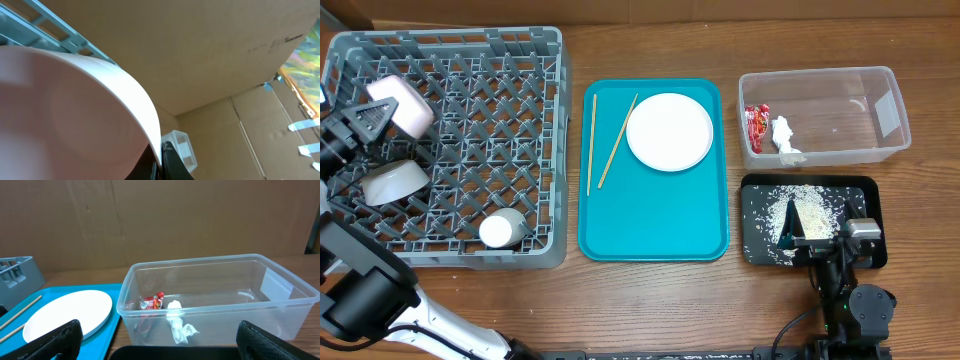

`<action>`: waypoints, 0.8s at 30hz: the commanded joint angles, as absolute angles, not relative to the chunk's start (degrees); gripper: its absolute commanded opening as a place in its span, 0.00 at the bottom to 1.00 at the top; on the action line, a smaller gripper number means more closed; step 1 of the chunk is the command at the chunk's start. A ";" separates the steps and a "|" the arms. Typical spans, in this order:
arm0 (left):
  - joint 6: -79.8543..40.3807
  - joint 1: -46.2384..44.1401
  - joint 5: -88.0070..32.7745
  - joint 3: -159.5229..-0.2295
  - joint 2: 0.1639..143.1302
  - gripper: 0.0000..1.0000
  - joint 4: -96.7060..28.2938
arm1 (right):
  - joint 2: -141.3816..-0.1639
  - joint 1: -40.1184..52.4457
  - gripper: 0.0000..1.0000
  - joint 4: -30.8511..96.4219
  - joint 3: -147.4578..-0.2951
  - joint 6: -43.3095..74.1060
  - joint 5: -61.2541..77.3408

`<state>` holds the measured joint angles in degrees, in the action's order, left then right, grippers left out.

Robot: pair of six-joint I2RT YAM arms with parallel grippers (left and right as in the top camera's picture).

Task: Sort waste into correct bins and load items into the dishwasher
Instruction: 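Lower the pink bowl into the rack and open the left gripper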

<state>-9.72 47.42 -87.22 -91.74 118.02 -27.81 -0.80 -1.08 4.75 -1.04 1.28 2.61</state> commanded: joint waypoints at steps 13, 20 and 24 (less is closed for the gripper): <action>-19.77 46.76 -79.94 -91.55 122.19 0.04 -9.52 | -0.16 -1.26 1.00 4.51 -0.45 1.04 2.63; -23.51 42.81 -78.85 -91.55 122.26 0.04 -7.90 | -0.16 -1.26 1.00 4.51 -0.45 1.04 2.61; -24.27 39.64 -78.87 -91.55 122.26 0.04 -7.79 | -0.16 -1.26 1.00 4.51 -0.45 1.06 2.63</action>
<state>-22.22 42.96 -79.00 -91.42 121.80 -8.05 -0.80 -1.08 4.75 -1.04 1.28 2.57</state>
